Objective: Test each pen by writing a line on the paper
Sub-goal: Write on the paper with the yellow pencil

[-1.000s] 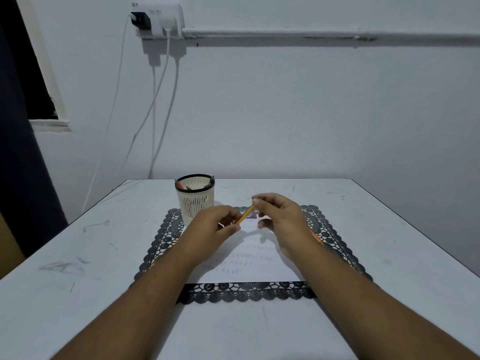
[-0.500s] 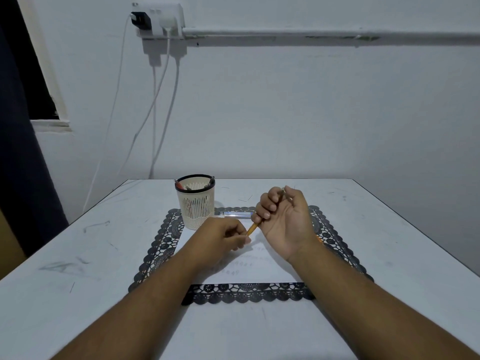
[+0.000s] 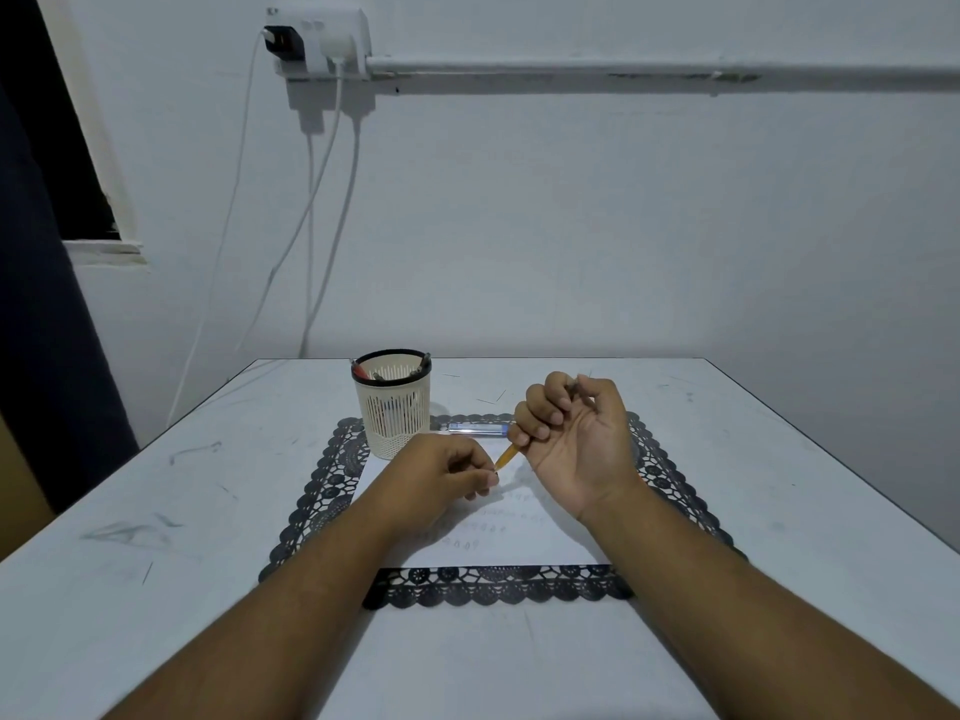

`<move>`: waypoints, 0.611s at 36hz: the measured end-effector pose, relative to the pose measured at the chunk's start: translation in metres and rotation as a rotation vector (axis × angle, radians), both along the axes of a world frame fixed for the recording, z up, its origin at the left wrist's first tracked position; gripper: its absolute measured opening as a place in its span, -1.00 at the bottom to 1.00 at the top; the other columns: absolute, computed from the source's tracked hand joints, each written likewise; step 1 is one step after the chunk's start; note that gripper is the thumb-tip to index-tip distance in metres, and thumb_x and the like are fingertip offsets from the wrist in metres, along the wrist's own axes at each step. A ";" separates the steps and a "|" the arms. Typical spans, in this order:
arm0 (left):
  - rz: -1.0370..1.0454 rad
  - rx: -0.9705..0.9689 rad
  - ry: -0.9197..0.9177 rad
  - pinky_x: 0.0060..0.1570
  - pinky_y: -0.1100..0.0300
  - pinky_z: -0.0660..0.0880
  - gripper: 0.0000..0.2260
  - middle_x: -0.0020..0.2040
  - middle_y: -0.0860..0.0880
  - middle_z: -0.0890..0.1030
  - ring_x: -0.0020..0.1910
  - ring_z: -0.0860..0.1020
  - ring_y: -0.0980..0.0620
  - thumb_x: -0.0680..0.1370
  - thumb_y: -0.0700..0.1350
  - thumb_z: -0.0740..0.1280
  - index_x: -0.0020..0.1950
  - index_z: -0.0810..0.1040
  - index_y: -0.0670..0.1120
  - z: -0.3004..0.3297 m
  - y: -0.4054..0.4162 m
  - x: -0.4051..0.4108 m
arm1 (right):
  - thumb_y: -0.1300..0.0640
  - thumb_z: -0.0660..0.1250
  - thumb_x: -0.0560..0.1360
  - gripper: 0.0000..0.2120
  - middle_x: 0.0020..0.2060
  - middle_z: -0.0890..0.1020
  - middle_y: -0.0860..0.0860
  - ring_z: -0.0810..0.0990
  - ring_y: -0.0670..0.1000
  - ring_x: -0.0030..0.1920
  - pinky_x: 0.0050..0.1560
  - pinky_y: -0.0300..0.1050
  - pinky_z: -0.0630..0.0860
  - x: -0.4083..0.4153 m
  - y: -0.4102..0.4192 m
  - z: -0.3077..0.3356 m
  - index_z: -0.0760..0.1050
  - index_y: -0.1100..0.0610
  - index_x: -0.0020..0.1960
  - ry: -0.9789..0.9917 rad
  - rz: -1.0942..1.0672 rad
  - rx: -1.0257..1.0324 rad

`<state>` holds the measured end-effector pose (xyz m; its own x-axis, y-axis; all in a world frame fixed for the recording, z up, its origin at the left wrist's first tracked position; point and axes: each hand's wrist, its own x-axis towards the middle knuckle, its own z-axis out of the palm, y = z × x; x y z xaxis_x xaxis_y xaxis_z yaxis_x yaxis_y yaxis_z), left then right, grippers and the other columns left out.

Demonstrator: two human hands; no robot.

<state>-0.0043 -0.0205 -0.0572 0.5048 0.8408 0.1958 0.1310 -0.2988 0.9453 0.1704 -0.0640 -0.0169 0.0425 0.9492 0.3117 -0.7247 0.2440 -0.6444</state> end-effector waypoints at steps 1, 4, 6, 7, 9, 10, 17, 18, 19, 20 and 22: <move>-0.001 0.002 -0.007 -0.12 0.02 0.43 -0.91 -0.27 -0.19 0.59 -0.23 0.50 -0.05 0.52 -0.26 0.49 -0.18 0.71 -0.13 0.000 -0.001 0.000 | -0.01 0.14 0.51 -0.71 -0.39 0.18 0.01 0.14 0.01 -0.37 -0.29 -0.06 0.22 0.000 0.000 -0.001 0.23 0.08 -0.34 0.006 0.004 0.006; 0.003 0.023 0.008 -0.13 0.04 0.43 -0.90 -0.28 -0.14 0.60 -0.24 0.51 -0.04 0.52 -0.25 0.50 -0.20 0.70 -0.11 0.000 0.001 -0.001 | -0.02 0.13 0.51 -0.71 -0.39 0.18 0.01 0.12 0.02 -0.36 -0.28 -0.06 0.22 0.001 0.000 0.000 0.23 0.08 -0.33 0.008 0.014 0.021; 0.005 0.039 0.034 -0.13 0.03 0.42 -0.91 -0.29 -0.10 0.60 -0.24 0.51 -0.03 0.51 -0.21 0.51 -0.19 0.71 -0.09 -0.001 0.002 -0.001 | 0.02 0.11 0.50 -0.73 -0.39 0.17 0.01 0.09 0.02 -0.35 -0.28 -0.06 0.21 0.001 0.000 0.001 0.22 0.08 -0.34 -0.009 0.017 0.022; 0.004 0.037 0.039 -0.14 0.03 0.42 -0.92 -0.29 -0.09 0.59 -0.24 0.49 -0.03 0.51 -0.21 0.51 -0.18 0.71 -0.09 -0.001 0.003 -0.002 | 0.04 0.09 0.50 -0.74 -0.40 0.17 0.01 0.09 0.03 -0.35 -0.29 -0.06 0.21 0.002 -0.001 0.001 0.21 0.07 -0.35 -0.017 0.019 0.022; 0.007 0.053 0.044 -0.14 0.04 0.43 -0.92 -0.29 -0.09 0.61 -0.25 0.50 -0.01 0.52 -0.20 0.51 -0.18 0.71 -0.08 0.001 0.002 -0.002 | 0.06 0.07 0.50 -0.74 -0.40 0.18 0.01 0.10 0.02 -0.35 -0.29 -0.06 0.21 0.003 0.000 0.001 0.21 0.07 -0.35 -0.022 0.023 0.026; 0.012 0.083 0.060 -0.14 0.06 0.44 -0.90 -0.29 -0.08 0.62 -0.25 0.52 0.01 0.52 -0.19 0.51 -0.19 0.71 -0.06 0.001 0.003 -0.002 | 0.05 0.08 0.51 -0.74 -0.40 0.18 0.01 0.11 0.02 -0.35 -0.29 -0.06 0.21 0.004 0.000 0.000 0.21 0.08 -0.34 -0.018 0.029 0.033; 0.004 0.057 0.052 -0.15 0.00 0.37 -0.94 -0.29 -0.10 0.57 -0.24 0.46 -0.04 0.48 -0.13 0.54 -0.15 0.71 -0.10 -0.002 0.006 -0.002 | 0.05 0.09 0.49 -0.74 -0.40 0.17 0.01 0.10 0.02 -0.35 -0.27 -0.05 0.18 0.005 -0.001 0.000 0.21 0.07 -0.35 -0.039 0.055 0.043; 0.002 0.057 0.054 -0.15 0.00 0.37 -0.93 -0.29 -0.09 0.57 -0.24 0.45 -0.03 0.48 -0.12 0.54 -0.14 0.71 -0.10 -0.003 0.007 -0.002 | 0.05 0.08 0.49 -0.74 -0.40 0.17 0.00 0.10 0.02 -0.35 -0.27 -0.05 0.18 0.005 -0.001 0.000 0.21 0.07 -0.35 -0.034 0.058 0.045; -0.002 0.056 0.051 -0.14 0.01 0.37 -0.93 -0.29 -0.09 0.58 -0.24 0.45 -0.03 0.48 -0.12 0.54 -0.13 0.71 -0.11 -0.003 0.007 -0.003 | 0.04 0.09 0.49 -0.74 -0.41 0.18 0.00 0.10 0.02 -0.35 -0.27 -0.05 0.17 0.006 -0.001 0.000 0.21 0.07 -0.35 -0.030 0.061 0.048; -0.004 0.053 0.044 -0.14 0.01 0.37 -0.93 -0.29 -0.08 0.58 -0.24 0.46 -0.03 0.48 -0.12 0.54 -0.13 0.71 -0.11 -0.002 0.007 -0.003 | 0.04 0.09 0.49 -0.74 -0.41 0.18 0.00 0.10 0.02 -0.36 -0.27 -0.05 0.16 0.006 -0.001 0.000 0.21 0.07 -0.35 -0.030 0.062 0.050; -0.013 0.062 0.051 -0.14 0.00 0.38 -0.94 -0.29 -0.07 0.58 -0.24 0.46 -0.04 0.48 -0.12 0.54 -0.14 0.71 -0.09 -0.001 0.009 -0.003 | 0.04 0.08 0.49 -0.74 -0.41 0.18 0.00 0.12 0.01 -0.37 -0.27 -0.05 0.15 0.006 -0.001 0.000 0.21 0.07 -0.35 -0.042 0.064 0.049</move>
<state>-0.0073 -0.0119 -0.0586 0.5263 0.8210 0.2213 0.1742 -0.3588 0.9170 0.1763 -0.0647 -0.0170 -0.0314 0.9333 0.3577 -0.7126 0.2301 -0.6628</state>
